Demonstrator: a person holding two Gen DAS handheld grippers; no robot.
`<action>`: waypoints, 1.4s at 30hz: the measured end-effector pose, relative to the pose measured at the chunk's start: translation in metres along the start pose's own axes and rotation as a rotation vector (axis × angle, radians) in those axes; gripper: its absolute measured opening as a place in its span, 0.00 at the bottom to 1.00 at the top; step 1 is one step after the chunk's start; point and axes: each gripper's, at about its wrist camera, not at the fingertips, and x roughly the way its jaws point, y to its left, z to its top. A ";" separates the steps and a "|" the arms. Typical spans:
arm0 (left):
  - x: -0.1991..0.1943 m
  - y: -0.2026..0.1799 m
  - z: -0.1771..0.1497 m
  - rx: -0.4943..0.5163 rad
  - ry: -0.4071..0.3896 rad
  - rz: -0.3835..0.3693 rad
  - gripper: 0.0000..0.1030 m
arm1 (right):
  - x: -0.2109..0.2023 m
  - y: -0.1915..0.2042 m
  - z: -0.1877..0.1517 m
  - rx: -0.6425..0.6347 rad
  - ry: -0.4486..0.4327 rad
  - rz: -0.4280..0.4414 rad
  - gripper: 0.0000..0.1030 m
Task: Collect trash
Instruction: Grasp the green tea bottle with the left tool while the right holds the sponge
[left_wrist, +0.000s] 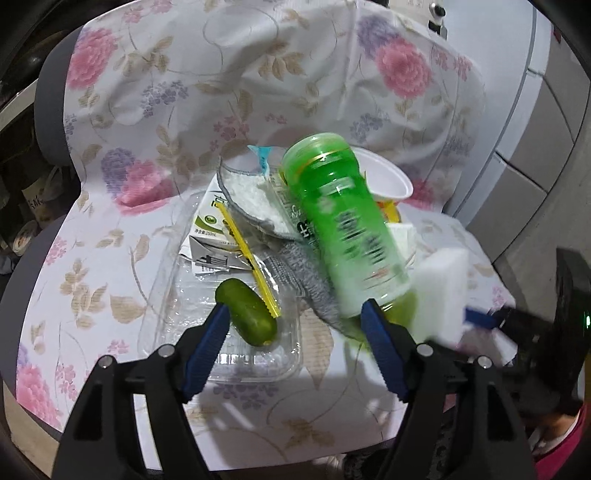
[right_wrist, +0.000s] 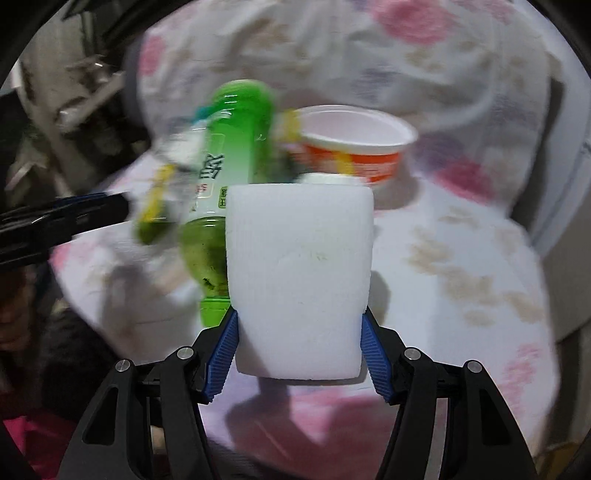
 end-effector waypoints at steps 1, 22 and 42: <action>-0.001 0.001 0.000 -0.005 -0.002 -0.002 0.70 | 0.002 0.009 -0.001 0.007 0.007 0.070 0.61; 0.064 -0.032 0.038 0.073 0.088 -0.101 0.62 | -0.017 0.025 -0.024 -0.092 -0.006 -0.181 0.61; 0.024 -0.059 0.016 0.103 -0.020 -0.065 0.55 | -0.090 -0.066 -0.062 0.295 -0.201 -0.308 0.61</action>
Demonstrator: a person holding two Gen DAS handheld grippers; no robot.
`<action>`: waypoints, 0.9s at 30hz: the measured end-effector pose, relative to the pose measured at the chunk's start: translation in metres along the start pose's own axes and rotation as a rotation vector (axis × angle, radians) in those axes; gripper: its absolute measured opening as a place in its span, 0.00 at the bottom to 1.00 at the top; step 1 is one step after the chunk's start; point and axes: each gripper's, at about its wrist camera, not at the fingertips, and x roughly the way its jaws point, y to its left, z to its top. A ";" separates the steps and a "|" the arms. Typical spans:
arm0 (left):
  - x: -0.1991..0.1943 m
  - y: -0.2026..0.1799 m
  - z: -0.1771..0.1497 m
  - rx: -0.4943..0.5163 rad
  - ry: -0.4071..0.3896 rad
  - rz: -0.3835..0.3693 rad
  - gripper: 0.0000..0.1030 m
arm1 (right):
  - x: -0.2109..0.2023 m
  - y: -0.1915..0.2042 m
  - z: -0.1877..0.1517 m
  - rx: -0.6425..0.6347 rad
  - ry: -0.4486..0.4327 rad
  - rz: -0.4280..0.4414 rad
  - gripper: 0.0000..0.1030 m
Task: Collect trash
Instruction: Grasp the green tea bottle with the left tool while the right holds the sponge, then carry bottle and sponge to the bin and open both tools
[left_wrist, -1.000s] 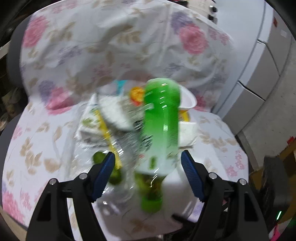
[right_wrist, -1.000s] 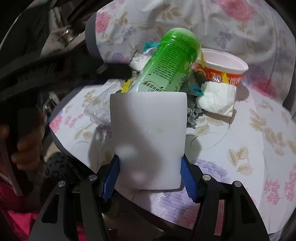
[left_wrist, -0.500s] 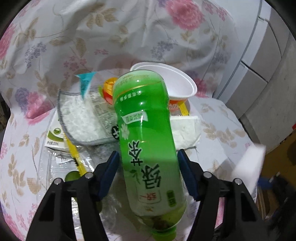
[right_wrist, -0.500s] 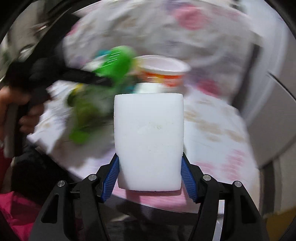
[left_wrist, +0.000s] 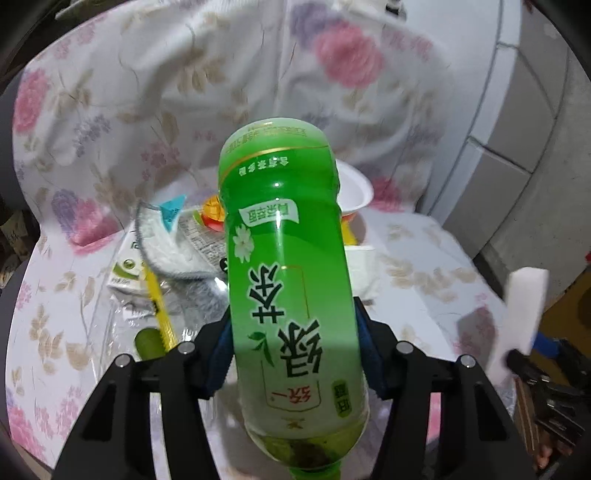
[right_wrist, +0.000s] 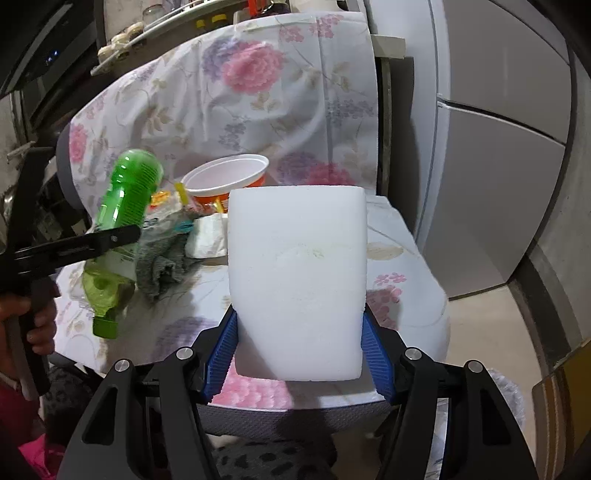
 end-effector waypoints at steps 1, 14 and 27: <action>-0.008 -0.003 -0.004 0.006 -0.010 -0.013 0.55 | 0.000 0.002 -0.001 0.009 0.000 0.003 0.61; -0.046 -0.103 -0.066 0.189 -0.074 -0.307 0.56 | -0.097 -0.033 -0.039 0.142 -0.116 -0.185 0.61; 0.004 -0.261 -0.106 0.408 -0.010 -0.547 0.56 | -0.139 -0.152 -0.136 0.386 -0.060 -0.446 0.62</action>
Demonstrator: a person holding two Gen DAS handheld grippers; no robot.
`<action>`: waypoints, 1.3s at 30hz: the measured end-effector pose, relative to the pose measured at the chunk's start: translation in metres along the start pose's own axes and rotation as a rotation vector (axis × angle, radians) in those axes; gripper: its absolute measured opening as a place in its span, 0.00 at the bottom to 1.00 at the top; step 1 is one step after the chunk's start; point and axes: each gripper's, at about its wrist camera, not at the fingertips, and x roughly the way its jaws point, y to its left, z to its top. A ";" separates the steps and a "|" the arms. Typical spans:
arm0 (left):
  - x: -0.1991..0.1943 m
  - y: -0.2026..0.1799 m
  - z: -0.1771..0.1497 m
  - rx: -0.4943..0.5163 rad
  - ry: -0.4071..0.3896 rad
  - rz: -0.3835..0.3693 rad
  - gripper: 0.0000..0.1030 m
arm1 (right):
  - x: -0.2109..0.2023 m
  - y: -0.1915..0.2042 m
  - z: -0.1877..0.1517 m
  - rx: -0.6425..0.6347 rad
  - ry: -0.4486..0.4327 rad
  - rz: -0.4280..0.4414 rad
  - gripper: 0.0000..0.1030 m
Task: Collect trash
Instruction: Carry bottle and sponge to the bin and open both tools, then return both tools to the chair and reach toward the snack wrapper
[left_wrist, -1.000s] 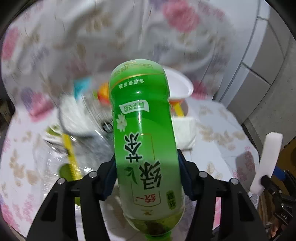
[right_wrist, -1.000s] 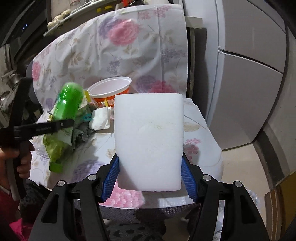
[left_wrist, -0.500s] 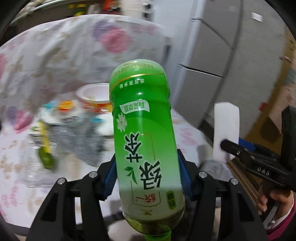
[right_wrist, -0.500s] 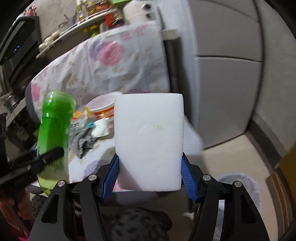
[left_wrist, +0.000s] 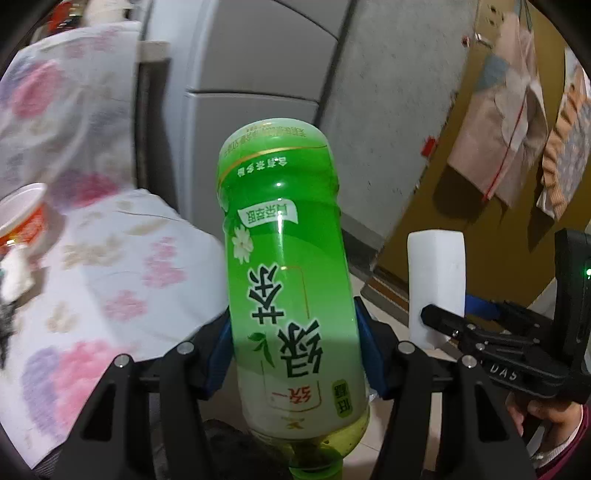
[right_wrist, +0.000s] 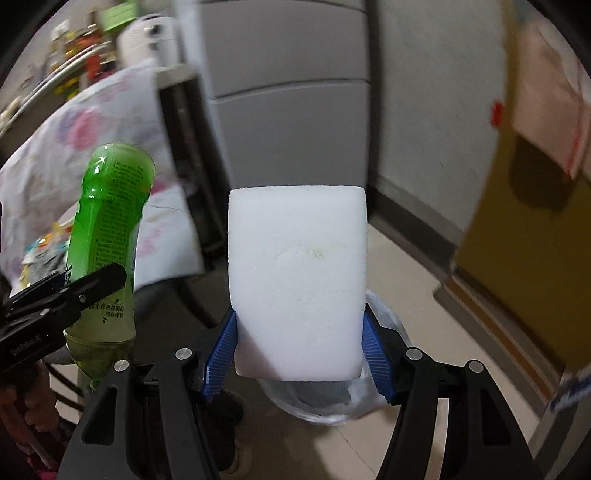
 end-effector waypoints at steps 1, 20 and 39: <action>0.005 -0.003 -0.001 0.011 -0.008 0.005 0.56 | 0.004 -0.006 -0.003 0.009 -0.009 -0.006 0.62; 0.101 -0.035 -0.001 0.083 0.023 0.020 0.68 | 0.107 -0.065 -0.023 0.096 0.093 -0.030 0.78; -0.036 0.042 0.004 -0.065 -0.124 0.217 0.69 | -0.035 0.011 0.029 0.019 -0.177 0.086 0.75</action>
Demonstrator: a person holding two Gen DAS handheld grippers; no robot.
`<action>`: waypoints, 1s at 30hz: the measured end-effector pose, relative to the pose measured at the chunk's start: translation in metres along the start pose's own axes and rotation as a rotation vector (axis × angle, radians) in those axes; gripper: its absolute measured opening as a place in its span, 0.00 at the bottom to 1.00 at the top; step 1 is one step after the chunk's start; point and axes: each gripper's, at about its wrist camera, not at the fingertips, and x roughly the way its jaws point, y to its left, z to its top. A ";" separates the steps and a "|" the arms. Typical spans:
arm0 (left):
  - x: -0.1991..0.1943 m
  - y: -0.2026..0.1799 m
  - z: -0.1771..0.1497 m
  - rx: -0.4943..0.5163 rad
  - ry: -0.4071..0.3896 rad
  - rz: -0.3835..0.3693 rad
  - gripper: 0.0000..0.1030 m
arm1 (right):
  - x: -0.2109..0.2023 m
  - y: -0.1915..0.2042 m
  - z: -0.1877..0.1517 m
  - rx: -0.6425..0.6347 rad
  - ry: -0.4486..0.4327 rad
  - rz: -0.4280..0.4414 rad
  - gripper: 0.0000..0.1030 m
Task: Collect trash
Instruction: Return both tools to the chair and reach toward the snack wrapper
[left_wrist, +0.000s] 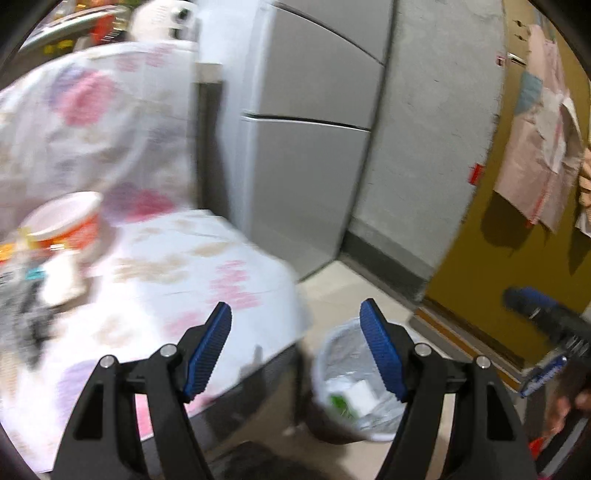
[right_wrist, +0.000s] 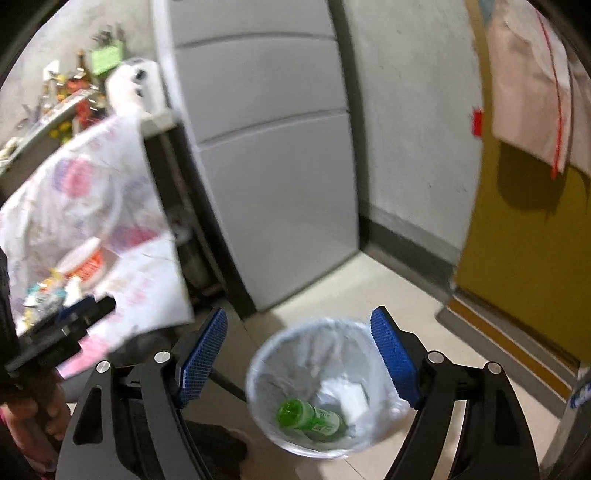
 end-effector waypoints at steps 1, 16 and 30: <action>-0.012 0.012 -0.002 -0.011 -0.006 0.022 0.69 | -0.006 0.016 0.004 -0.017 -0.009 0.036 0.74; -0.148 0.170 -0.056 -0.216 0.036 0.425 0.73 | -0.005 0.248 -0.004 -0.388 0.070 0.476 0.40; -0.182 0.251 -0.079 -0.364 0.087 0.566 0.74 | 0.055 0.336 -0.024 -0.529 0.190 0.562 0.54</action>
